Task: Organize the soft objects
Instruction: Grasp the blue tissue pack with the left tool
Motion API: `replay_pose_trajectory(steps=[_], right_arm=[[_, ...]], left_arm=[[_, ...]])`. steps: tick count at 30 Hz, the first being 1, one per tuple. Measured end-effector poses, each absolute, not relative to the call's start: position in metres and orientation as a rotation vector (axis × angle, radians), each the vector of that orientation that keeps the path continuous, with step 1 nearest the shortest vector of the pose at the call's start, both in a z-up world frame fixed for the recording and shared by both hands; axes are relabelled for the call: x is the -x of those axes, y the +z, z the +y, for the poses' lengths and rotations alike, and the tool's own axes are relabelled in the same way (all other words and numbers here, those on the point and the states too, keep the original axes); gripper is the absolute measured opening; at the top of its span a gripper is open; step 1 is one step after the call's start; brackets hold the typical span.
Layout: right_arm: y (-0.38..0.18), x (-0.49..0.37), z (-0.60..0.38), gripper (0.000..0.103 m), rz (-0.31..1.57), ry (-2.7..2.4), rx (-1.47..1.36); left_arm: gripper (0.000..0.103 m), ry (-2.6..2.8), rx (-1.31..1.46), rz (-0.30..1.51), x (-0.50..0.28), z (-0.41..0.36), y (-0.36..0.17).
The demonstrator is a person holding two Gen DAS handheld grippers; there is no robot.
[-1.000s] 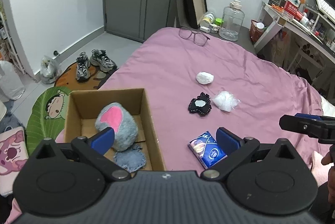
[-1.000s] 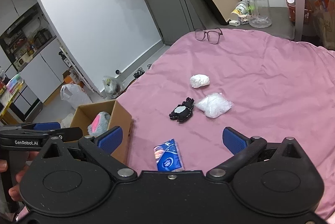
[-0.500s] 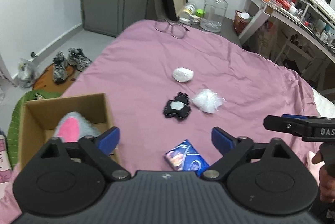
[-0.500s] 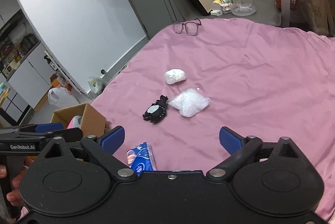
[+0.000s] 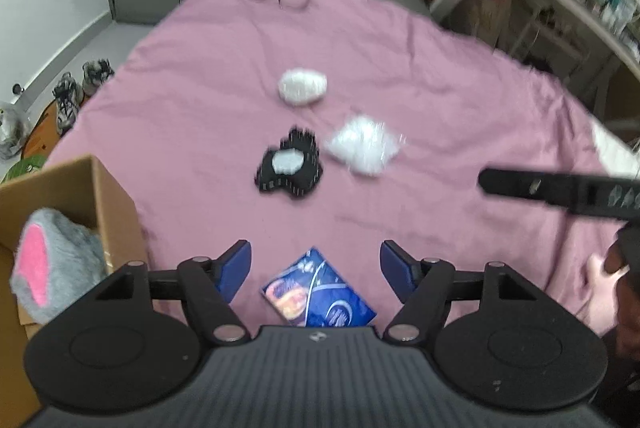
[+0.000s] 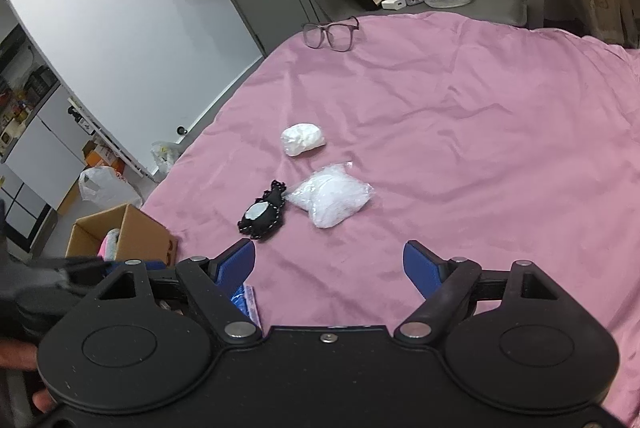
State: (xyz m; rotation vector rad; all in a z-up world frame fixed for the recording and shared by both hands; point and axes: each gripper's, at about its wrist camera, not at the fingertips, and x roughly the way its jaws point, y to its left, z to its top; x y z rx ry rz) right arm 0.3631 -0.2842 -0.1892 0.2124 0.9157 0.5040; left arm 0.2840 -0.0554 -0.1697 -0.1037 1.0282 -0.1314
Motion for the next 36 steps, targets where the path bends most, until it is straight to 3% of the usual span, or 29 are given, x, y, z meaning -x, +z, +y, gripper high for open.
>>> replay_pose_trajectory(steps=[10,20,23,28,36], right_arm=[[-0.207,-0.372,-0.293,0.08,0.947,0.503,-0.245],[-0.222,-0.376,-0.304,0.08,0.967,0.506,-0.28],[-0.224,-0.378,-0.304,0.08,0.967,0.514,-0.288],[-0.226,-0.383,-0.301,0.08,0.963,0.532,-0.28],[-0.226,-0.396,-0.282,0.069,0.952,0.575,-0.259]], left_arm=[[0.071,-0.101,0.05,1.201,-0.296,-0.073,-0.214],[0.071,-0.098,0.097,1.249,-0.304,-0.077,-0.228],[0.057,-0.08,0.104,1.23,-0.303,-0.078,-0.23],[0.055,-0.021,0.097,1.152,-0.303,-0.076,-0.22],[0.055,0.061,0.131,1.047,-0.31,-0.059,-0.195]])
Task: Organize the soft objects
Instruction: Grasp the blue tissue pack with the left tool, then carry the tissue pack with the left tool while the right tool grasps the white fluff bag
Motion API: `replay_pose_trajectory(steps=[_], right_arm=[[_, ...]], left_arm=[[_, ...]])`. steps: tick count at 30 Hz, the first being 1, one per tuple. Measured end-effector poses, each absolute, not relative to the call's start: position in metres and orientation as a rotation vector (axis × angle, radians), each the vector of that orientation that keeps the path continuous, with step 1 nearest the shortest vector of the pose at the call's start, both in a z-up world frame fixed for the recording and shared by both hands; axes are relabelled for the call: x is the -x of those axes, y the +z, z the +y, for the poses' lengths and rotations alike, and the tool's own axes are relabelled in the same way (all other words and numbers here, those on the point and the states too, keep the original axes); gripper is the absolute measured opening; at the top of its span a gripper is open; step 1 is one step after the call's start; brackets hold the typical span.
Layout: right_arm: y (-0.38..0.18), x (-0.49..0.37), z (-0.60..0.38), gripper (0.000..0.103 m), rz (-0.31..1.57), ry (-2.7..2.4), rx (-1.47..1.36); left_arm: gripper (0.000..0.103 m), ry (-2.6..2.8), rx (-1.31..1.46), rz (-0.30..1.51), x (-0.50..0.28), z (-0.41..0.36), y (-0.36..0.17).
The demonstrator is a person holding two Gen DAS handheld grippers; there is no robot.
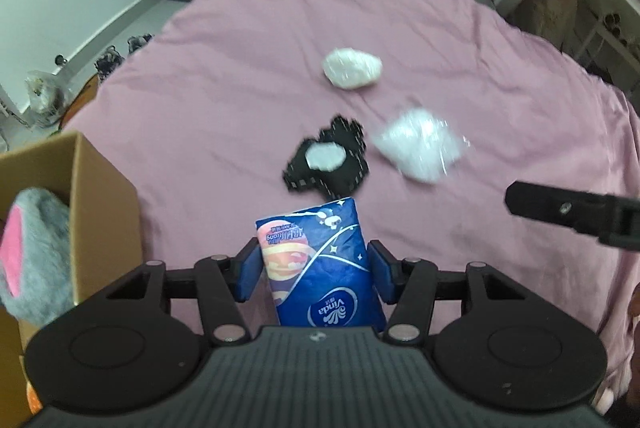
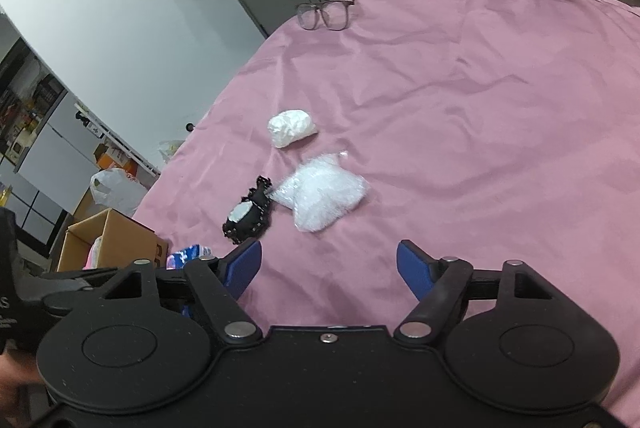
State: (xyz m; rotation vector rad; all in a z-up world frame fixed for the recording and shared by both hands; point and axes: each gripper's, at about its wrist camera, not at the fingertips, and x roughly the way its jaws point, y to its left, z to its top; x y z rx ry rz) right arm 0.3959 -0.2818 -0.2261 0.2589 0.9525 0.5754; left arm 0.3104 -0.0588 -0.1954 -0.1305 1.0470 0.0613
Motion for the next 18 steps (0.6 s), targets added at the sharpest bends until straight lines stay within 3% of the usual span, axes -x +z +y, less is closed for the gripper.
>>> replay_pose_trajectory(steps=[6,14,16,17,18], right_arm=[[-0.229,-0.407,-0.262,0.06,0.95,0.604,-0.236],[-0.238,-0.42,-0.235,0.055,0.948,0.585,-0.196],[-0.244,-0.423,-0.229,0.043,0.951,0.579,-0.178],[-0.247,-0.425,-0.226,0.022,0.959,0.581,-0.158],[-0.251,-0.427,-0.224,0.015,0.969,0.573,-0.14]], left_arm=[[0.055,0.078,0.149,1.0,-0.315,-0.054,-0.186],[0.055,0.065,0.189,0.967,-0.318,-0.043,-0.18],[0.055,0.06,0.195,0.954,-0.318,-0.041,-0.176],[0.055,0.06,0.201,0.949,-0.317,-0.039,-0.174],[0.055,0.06,0.21,0.943,-0.316,-0.038,-0.172]])
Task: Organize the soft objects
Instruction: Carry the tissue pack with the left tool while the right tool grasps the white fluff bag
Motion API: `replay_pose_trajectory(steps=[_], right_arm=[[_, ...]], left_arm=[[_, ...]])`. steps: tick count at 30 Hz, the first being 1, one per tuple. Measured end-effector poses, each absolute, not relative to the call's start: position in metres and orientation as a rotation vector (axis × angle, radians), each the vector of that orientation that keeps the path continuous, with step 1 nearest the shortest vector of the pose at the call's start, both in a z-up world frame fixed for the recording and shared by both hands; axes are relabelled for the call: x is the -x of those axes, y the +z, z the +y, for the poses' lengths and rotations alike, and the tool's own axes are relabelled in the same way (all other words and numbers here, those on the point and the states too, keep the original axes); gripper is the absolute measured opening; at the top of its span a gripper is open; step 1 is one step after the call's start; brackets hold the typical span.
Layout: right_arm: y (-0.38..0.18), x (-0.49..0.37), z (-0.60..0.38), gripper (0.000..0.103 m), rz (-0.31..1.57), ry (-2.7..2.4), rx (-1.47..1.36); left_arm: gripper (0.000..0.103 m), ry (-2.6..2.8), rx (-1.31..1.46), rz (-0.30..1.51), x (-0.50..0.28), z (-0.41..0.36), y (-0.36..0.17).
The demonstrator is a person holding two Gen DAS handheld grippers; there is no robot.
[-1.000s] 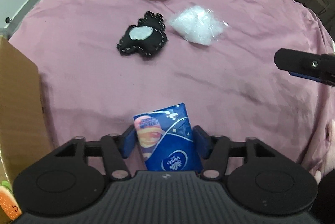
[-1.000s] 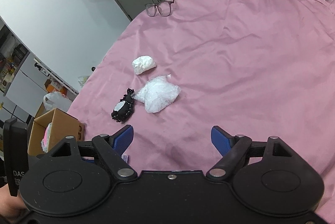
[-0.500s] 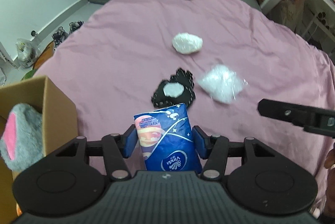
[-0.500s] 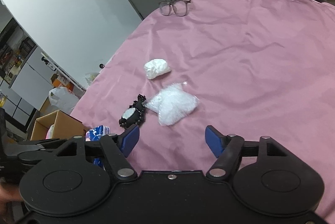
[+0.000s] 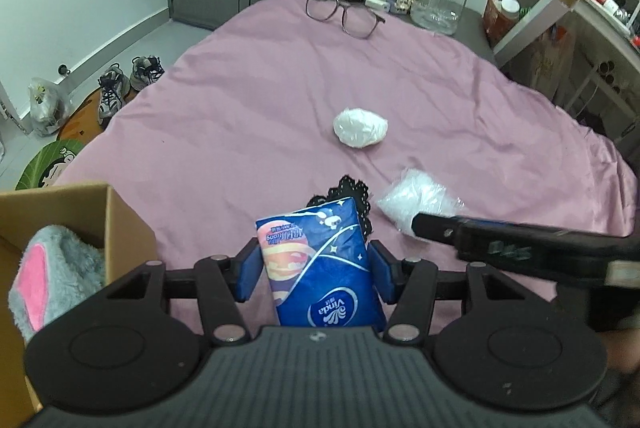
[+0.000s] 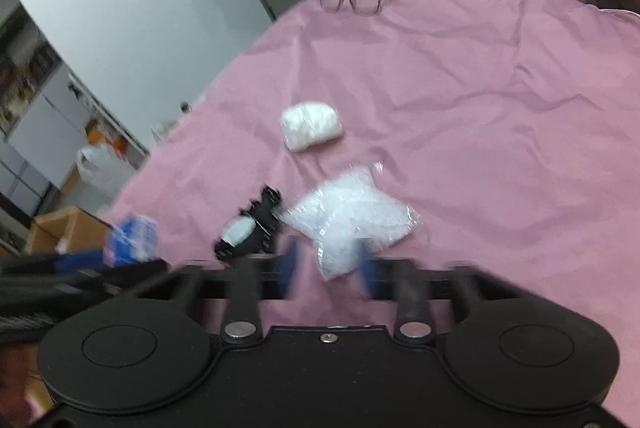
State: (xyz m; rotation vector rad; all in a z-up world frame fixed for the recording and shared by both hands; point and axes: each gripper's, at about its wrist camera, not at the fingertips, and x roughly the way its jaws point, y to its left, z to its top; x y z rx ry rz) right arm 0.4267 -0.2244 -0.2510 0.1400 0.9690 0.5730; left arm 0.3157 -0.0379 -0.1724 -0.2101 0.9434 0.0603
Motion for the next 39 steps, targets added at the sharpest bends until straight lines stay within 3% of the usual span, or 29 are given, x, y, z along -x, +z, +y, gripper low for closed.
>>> replay_pose_trajectory(steps=[9,39], right_arm=[[-0.228,-0.407,-0.231,0.008,0.906,0.515,-0.117],[-0.125,-0.311,-0.159,0.006,0.743,0.594,-0.133]], left_arm=[[0.055,0.078,0.25,0.904,-0.297,-0.02,-0.157],[0.055,0.103,0.336,0.764,-0.207,0.068,-0.111]])
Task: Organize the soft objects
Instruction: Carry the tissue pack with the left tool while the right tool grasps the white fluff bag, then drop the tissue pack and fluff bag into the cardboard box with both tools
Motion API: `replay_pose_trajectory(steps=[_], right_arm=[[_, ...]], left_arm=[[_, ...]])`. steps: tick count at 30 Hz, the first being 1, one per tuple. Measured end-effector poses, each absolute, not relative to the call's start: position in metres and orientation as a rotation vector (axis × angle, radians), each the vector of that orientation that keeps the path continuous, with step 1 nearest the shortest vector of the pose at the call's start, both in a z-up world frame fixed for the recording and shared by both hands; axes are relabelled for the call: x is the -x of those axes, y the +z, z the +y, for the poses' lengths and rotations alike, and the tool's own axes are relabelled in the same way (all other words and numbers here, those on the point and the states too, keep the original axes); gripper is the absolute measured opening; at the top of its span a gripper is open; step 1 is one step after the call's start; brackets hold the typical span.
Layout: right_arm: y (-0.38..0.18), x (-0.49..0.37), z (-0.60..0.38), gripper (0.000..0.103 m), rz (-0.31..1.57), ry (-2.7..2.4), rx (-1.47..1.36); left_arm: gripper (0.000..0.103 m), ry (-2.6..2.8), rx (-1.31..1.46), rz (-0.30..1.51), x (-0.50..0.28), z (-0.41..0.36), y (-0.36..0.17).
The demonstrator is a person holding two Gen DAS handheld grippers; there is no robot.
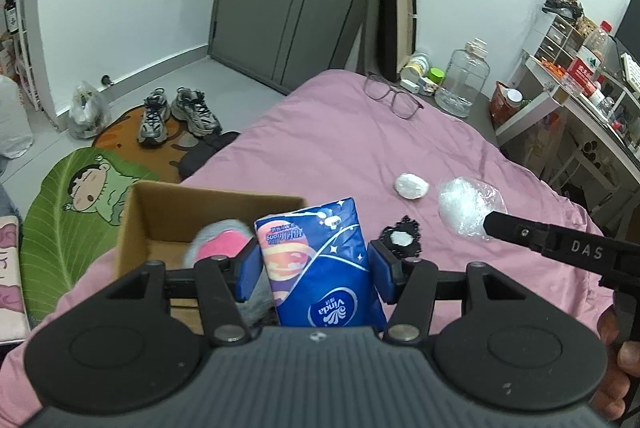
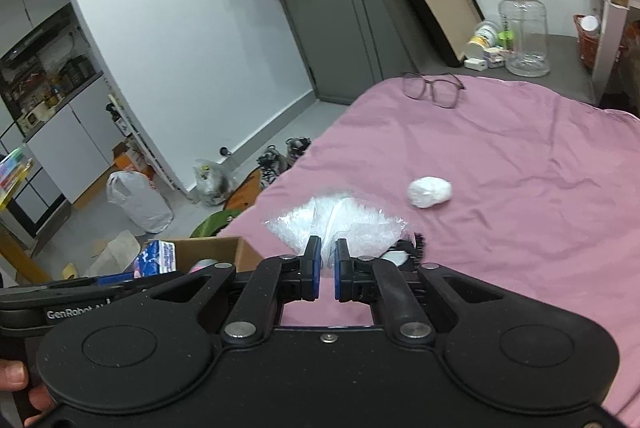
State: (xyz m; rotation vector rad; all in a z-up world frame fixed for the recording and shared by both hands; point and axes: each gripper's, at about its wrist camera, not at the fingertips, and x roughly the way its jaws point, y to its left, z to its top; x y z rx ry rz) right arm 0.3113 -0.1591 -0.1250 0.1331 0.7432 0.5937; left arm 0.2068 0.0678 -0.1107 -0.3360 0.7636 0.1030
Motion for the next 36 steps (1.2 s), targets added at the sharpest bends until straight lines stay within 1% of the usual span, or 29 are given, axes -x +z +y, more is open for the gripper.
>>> replay_pose_trajectory(steps=[3,9,23,31,32,33,36], right_arm=[[-0.121,-0.305,-0.15,0.003,0.736,0.607,-0.13],[-0.119,-0.287,-0.134,0.002,0.719,0.624,-0.132],[-0.11,-0.258,-0.099,0.002,0.701,0.673,-0.104],[-0.113,-0.246,-0.077,0.002,0.745,0.717,-0.101],[-0.114,-0.245,-0.076,0.003,0.768,0.724,-0.108],[-0.115,-0.245,-0.075,0.009,0.799,0.737,-0.128],[-0.115,-0.242,-0.076,0.011,0.818,0.754,-0.143]], left_arm=[[0.055,0.113,0.344,0.764,-0.198,0.078,-0.112],[0.055,0.121,0.335,0.773,-0.184,0.096,-0.115],[0.055,0.16,0.356,0.779,-0.151,0.141,-0.124],[0.055,0.159,0.358,0.783,-0.144,0.154,-0.129],[0.055,0.16,0.359,0.782,-0.143,0.155,-0.13],[0.055,0.161,0.363,0.781,-0.143,0.156,-0.13],[0.055,0.16,0.368,0.776,-0.142,0.158,-0.131]])
